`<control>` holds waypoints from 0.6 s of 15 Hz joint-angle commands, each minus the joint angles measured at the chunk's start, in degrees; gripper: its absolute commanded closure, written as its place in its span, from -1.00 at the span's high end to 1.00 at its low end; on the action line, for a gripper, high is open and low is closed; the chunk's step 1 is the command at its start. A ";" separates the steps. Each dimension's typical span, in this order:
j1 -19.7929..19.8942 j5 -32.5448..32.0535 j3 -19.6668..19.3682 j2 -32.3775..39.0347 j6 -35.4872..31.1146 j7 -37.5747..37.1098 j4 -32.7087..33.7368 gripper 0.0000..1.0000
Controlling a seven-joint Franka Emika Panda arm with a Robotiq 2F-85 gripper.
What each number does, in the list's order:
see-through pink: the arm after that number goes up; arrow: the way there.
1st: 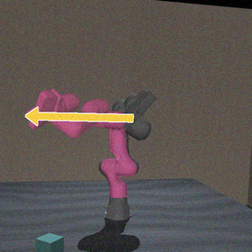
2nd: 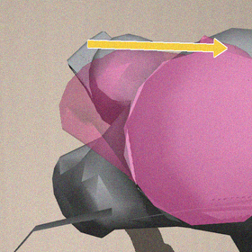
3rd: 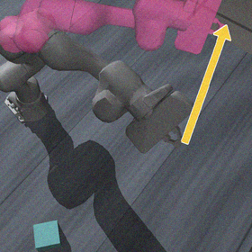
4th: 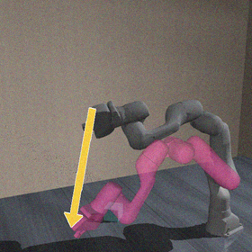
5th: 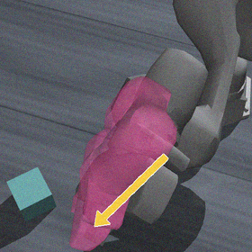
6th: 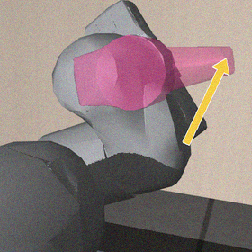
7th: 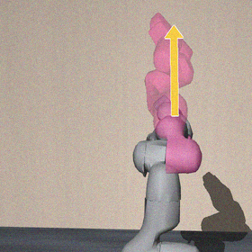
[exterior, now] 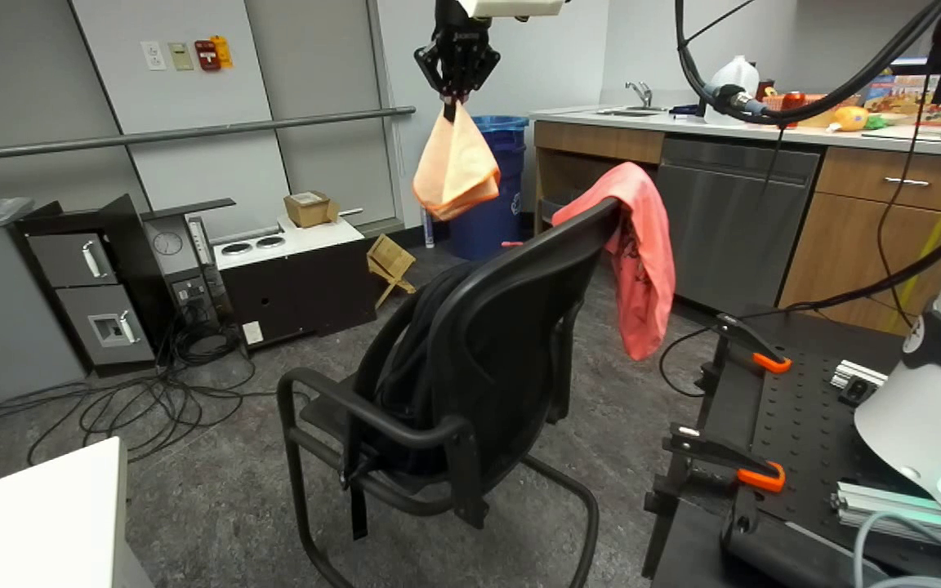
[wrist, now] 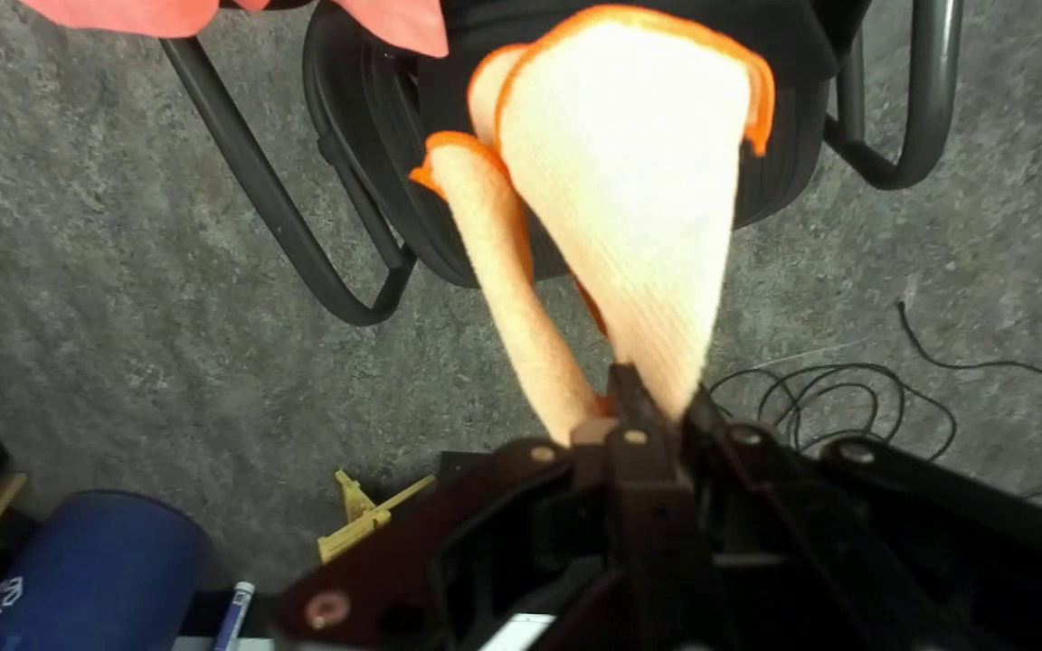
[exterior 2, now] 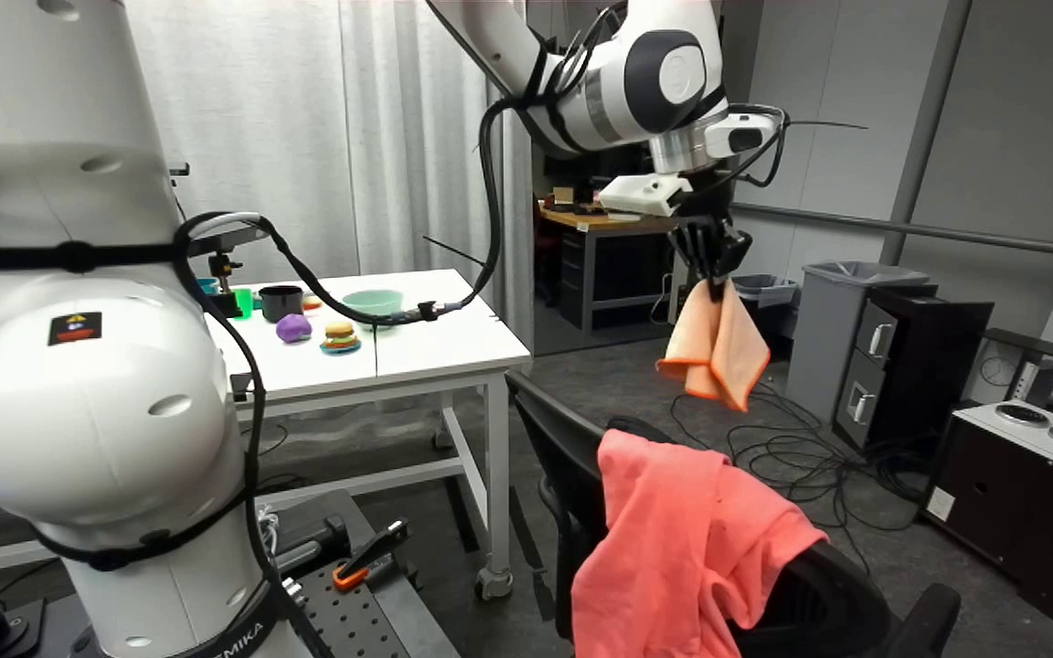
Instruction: Put the orange cloths on the seat
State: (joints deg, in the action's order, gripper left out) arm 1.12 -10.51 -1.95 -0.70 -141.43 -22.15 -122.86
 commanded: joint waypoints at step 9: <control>0.49 1.36 -0.71 -0.75 9.96 3.80 1.04 0.98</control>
State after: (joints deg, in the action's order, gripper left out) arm 1.13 -11.59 -2.63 1.33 -137.70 -23.61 -121.44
